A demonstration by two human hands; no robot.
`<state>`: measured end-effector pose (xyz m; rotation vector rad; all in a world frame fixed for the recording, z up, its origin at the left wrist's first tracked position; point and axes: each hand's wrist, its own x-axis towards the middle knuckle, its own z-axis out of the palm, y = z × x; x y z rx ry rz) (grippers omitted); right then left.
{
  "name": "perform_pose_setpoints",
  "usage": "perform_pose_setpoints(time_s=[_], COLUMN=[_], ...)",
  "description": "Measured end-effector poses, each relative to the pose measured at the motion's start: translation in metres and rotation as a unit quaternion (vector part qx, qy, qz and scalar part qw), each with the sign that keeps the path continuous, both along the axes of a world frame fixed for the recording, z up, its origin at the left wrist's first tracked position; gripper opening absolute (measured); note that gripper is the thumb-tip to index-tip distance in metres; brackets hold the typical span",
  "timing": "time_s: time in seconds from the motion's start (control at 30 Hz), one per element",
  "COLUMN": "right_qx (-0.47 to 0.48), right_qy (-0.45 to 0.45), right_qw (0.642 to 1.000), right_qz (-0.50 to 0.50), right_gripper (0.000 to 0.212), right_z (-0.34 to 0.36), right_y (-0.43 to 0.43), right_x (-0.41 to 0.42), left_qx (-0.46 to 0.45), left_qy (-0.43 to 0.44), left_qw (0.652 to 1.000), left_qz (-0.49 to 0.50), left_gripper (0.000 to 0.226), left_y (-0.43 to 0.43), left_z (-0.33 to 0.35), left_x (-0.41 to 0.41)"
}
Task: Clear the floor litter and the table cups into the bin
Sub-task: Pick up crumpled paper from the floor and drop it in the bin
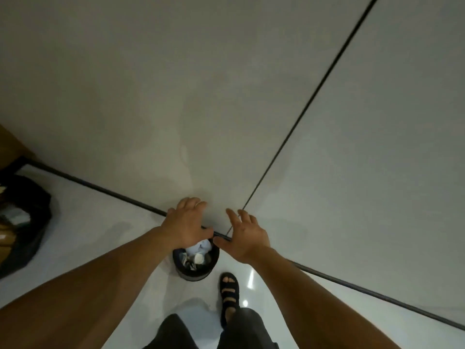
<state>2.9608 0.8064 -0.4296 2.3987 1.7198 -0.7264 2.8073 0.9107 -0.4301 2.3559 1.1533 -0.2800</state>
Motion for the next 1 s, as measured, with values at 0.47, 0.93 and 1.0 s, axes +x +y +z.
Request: perform_pose_setpoints(time_s=[0.47,0.93,1.0], right_qx=[0.066,0.078,0.077], right_qy=[-0.047,-0.102,-0.109], right_qw=[0.930,0.782,0.762], right_qz=[-0.359,-0.610,-0.633], right_gripper=[0.088,0.085,0.085], right_z=[0.092,0.136,0.140], right_y=[-0.266,-0.659,-0.704], right_x=[0.049,0.106,0.108], left_qx=[0.041,0.066,0.060], left_qy=[-0.011,-0.080,-0.086], left_qw=[0.946,0.827,0.814], left_qz=[-0.322,-0.553,-0.571], left_gripper=[0.079,0.073,0.073], left_y=[-0.182,-0.570,-0.616], left_z=[0.115,0.160,0.161], left_x=[0.140,0.296,0.310])
